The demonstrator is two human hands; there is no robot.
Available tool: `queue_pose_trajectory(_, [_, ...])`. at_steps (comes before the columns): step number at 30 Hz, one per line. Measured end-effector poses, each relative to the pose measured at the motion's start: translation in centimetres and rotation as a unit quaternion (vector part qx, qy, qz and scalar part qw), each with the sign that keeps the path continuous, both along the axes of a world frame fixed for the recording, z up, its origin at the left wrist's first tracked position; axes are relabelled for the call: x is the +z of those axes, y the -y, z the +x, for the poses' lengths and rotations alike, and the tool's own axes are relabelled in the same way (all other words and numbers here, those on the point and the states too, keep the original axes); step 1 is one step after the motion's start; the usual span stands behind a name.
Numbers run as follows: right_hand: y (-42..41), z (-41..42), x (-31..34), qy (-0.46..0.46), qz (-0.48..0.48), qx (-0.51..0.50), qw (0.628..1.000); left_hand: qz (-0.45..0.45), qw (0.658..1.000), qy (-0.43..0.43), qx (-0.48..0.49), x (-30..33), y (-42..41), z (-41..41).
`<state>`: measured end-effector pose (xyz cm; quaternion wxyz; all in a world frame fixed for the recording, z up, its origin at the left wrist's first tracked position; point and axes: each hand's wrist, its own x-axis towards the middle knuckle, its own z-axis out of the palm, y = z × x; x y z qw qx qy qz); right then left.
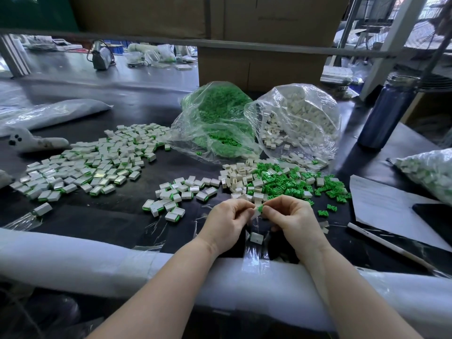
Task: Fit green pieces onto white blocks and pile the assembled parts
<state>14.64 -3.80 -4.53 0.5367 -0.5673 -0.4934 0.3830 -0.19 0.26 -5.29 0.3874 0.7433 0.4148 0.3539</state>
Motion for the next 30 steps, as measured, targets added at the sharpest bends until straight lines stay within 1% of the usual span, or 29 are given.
queue_pose_trajectory(6, [-0.19, -0.25, 0.04, 0.054, -0.032, 0.009, 0.998, 0.014, 1.0, -0.025, 0.003, 0.06, 0.0, -0.13])
queue_pose_trajectory(10, [-0.17, -0.24, 0.13, 0.112, -0.043, 0.03, 0.992, 0.038, 0.998, -0.058, -0.004, -0.06, 0.06, 0.01])
queue_pose_trajectory(14, [-0.11, -0.3, 0.04, 0.076, -0.03, 0.013, 0.997, 0.035, 0.999, -0.04, 0.005, 0.04, 0.05, 0.0])
queue_pose_trajectory(17, [-0.08, -0.34, 0.0, 0.045, -0.006, 0.003, 0.999, -0.002, 1.0, -0.003, 0.01, 0.22, 0.09, -0.03])
queue_pose_trajectory(23, [-0.07, -0.23, -0.07, 0.051, 0.022, 0.016, 0.998, -0.045, 0.998, 0.034, -0.002, 0.43, 0.29, -0.05])
queue_pose_trajectory(28, [0.08, -0.28, -0.06, 0.058, 0.044, 0.039, 0.997, -0.048, 0.999, 0.021, -0.001, 0.65, 0.3, -0.06])
queue_pose_trajectory(30, [0.12, -0.26, 0.02, 0.05, 0.048, 0.046, 0.997, -0.06, 0.998, 0.037, -0.006, 0.78, 0.25, -0.07])
